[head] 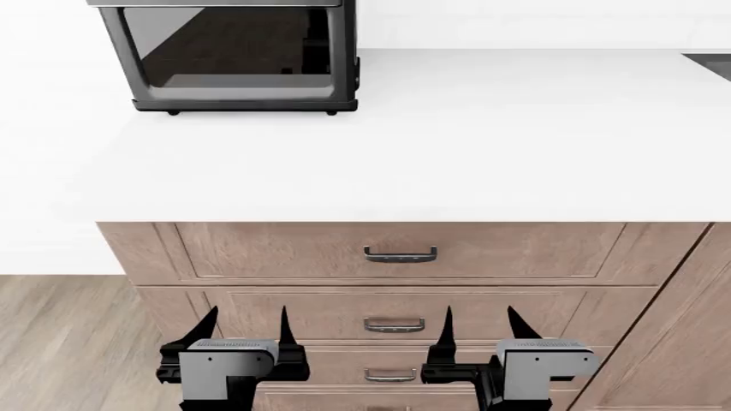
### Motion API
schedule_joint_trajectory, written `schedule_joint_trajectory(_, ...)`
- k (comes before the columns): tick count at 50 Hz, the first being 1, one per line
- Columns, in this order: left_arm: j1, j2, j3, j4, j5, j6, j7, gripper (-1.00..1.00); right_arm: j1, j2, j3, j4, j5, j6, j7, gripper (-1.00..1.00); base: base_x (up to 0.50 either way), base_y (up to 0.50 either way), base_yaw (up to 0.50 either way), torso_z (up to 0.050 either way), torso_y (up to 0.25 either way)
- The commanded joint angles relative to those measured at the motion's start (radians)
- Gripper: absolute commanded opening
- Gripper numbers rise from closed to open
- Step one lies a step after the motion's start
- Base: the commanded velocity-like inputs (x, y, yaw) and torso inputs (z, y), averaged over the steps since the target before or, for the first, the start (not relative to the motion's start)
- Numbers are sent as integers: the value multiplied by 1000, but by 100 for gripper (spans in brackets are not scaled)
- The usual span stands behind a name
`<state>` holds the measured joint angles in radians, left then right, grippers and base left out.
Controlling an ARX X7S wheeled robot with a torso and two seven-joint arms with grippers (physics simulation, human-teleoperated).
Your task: Open the toaster oven door.
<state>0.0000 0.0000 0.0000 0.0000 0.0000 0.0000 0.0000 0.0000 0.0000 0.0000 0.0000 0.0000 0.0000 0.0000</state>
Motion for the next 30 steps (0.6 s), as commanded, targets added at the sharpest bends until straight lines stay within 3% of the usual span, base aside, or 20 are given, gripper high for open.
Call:
schedule_joint_trajectory(1,0,-16,18,-2,-17,1,-17,100,1,16,-20,3,15,-2,20,100,0,0,0,0,0)
schedule_joint_trajectory(10,12,-46,53,-6,-56,27,-30,100,2,42,-63,38,32,-16,49,100,0,0,0,2,0)
schedule_joint_trajectory(23,9,-72,68,18,-85,5,-55,100,8,68,-95,38,46,-7,70,100,0,0,0,49,0)
schedule_joint_trajectory(30,-6,-97,73,103,-102,-77,-59,100,50,92,-92,3,58,48,75,100,0,0,0,50,0)
